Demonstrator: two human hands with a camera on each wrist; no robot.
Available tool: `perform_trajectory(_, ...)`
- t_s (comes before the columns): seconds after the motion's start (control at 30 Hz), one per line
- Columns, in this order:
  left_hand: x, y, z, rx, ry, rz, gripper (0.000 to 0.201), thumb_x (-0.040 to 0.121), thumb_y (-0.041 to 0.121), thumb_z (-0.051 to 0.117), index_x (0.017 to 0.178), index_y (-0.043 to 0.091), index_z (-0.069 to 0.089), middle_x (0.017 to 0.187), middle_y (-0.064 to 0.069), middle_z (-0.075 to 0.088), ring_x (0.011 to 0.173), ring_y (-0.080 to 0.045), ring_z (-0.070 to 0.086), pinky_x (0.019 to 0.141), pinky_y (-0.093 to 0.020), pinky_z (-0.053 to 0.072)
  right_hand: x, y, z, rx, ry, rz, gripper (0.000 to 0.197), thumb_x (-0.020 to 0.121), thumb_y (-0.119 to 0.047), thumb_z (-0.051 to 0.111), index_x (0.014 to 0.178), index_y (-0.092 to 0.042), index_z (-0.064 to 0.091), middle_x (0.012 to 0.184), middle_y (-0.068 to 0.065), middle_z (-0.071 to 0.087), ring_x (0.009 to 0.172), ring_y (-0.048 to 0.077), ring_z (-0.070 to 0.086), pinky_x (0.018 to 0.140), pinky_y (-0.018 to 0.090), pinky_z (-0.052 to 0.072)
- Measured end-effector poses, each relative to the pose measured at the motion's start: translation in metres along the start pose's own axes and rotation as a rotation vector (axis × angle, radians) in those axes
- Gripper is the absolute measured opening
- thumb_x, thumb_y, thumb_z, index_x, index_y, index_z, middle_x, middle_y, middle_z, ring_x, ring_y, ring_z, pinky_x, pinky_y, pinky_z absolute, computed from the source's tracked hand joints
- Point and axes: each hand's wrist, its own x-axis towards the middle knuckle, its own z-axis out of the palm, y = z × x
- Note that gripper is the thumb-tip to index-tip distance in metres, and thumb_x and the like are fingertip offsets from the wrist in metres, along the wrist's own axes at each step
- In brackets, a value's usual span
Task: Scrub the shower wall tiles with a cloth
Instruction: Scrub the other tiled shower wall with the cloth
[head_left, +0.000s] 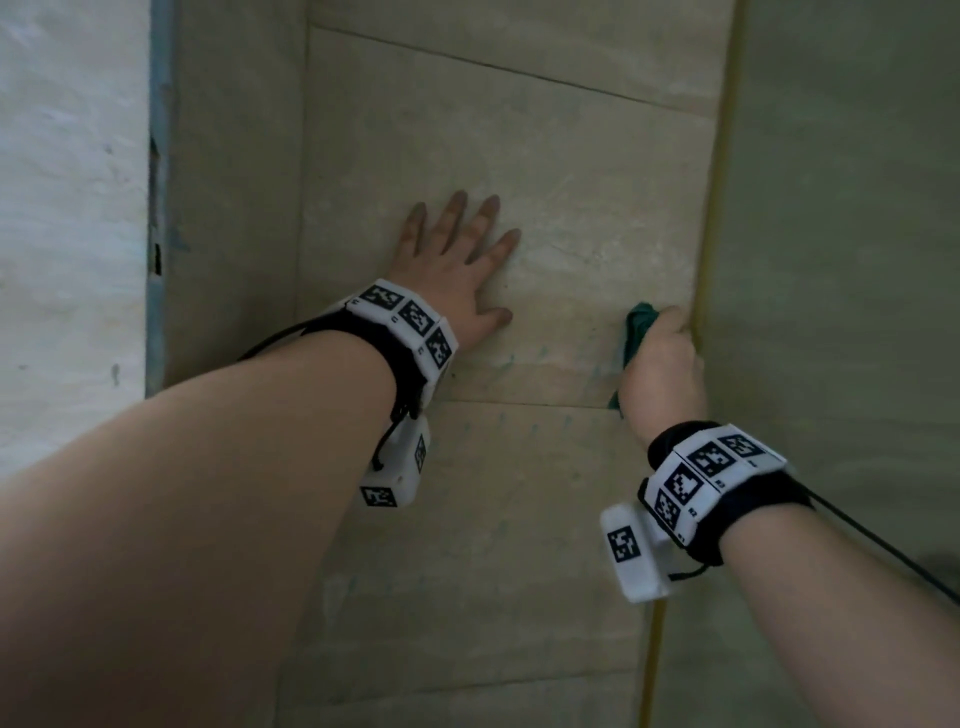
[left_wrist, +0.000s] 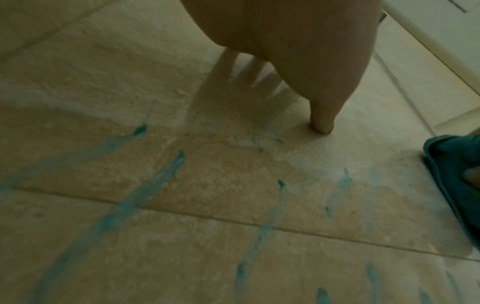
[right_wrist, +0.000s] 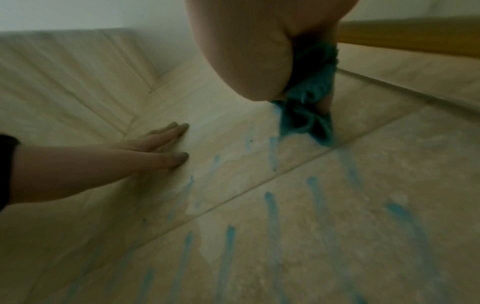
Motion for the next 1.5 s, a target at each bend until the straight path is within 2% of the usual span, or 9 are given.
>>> perform_trajectory(0.23,0.001,-0.001,0.002,0.013,0.014,0.003,0.079,0.094,0.063,0.033,0.151,0.035,-0.013,0.157,0.004,-0.028,0.144,-0.023,-0.025,0.114,-0.047,-0.016,0.007,0.001,0.007,-0.048,-0.034,-0.056,0.036,0.09,0.012,0.042,0.126,0.004,0.045,0.124,0.024,0.045,0.102,0.04,0.053,0.08,0.039,0.043)
perform_trajectory(0.47,0.0,-0.003,0.004,0.05,0.017,0.02,0.079,0.093,0.064,0.03,0.15,0.034,-0.015,0.157,0.002,-0.028,0.144,-0.024,-0.024,0.115,-0.048,-0.014,-0.016,-0.014,0.009,-0.122,-0.187,-0.445,0.042,0.086,0.013,0.043,0.125,-0.001,0.046,0.123,0.019,0.038,0.097,0.035,0.047,0.07,0.033,0.031)
perform_trajectory(0.6,0.001,-0.004,0.007,0.049,0.03,0.027,0.078,0.093,0.065,0.028,0.15,0.035,-0.016,0.157,0.003,-0.028,0.144,-0.023,-0.024,0.114,-0.047,-0.015,-0.003,-0.004,0.001,-0.12,-0.067,-0.252,0.036,0.09,0.011,0.039,0.123,0.003,0.049,0.122,0.021,0.038,0.087,0.038,0.052,0.073,0.042,0.042)
perform_trajectory(0.7,0.0,-0.004,0.008,0.053,0.042,0.032,0.078,0.093,0.065,0.028,0.15,0.034,-0.016,0.157,0.003,-0.027,0.144,-0.023,-0.024,0.115,-0.047,-0.015,0.008,-0.003,-0.001,-0.047,0.008,-0.12,0.024,0.091,0.013,0.039,0.108,0.005,0.054,0.118,0.02,0.038,0.078,0.033,0.049,0.073,0.035,0.038)
perform_trajectory(0.97,-0.001,-0.006,0.007,0.051,0.032,0.045,0.077,0.094,0.064,0.026,0.15,0.033,-0.016,0.157,0.002,-0.027,0.144,-0.024,-0.024,0.115,-0.047,-0.015,-0.015,-0.014,0.021,0.307,-0.184,-0.417,0.003,0.1,-0.008,0.042,0.1,-0.008,0.045,0.088,0.001,0.038,0.071,0.016,0.044,0.064,0.035,0.04)
perform_trajectory(1.1,-0.001,-0.004,0.007,0.068,0.029,0.039,0.077,0.094,0.064,0.026,0.15,0.033,-0.016,0.157,0.002,-0.028,0.144,-0.024,-0.024,0.115,-0.047,-0.015,-0.007,-0.003,0.01,0.027,-0.131,-0.312,0.025,0.093,0.005,0.047,0.119,0.003,0.049,0.112,0.013,0.041,0.081,0.029,0.051,0.071,0.039,0.045)
perform_trajectory(1.23,-0.001,-0.004,0.007,0.065,0.035,0.03,0.076,0.095,0.063,0.027,0.15,0.034,-0.016,0.157,0.002,-0.027,0.144,-0.024,-0.024,0.115,-0.047,-0.015,0.0,-0.009,-0.003,-0.159,-0.129,-0.06,0.027,0.09,0.011,0.047,0.116,0.007,0.052,0.131,0.02,0.033,0.079,0.032,0.052,0.073,0.036,0.046)
perform_trajectory(1.37,0.0,-0.003,0.008,0.058,0.035,0.029,0.076,0.095,0.062,0.027,0.15,0.033,-0.016,0.157,0.002,-0.027,0.144,-0.025,-0.024,0.114,-0.047,-0.016,-0.019,-0.015,0.009,-0.09,-0.181,-0.237,0.037,0.091,0.011,0.041,0.127,0.006,0.045,0.131,0.02,0.034,0.069,0.023,0.045,0.064,0.028,0.03)
perform_trajectory(1.5,0.0,-0.004,0.009,0.055,0.026,0.036,0.076,0.095,0.062,0.027,0.151,0.033,-0.015,0.157,0.001,-0.027,0.144,-0.025,-0.024,0.115,-0.047,-0.015,-0.044,-0.014,0.023,-0.055,-0.199,-0.539,0.046,0.069,0.019,0.064,0.114,0.012,0.057,0.108,0.028,0.051,0.06,0.036,0.055,0.052,0.036,0.048)
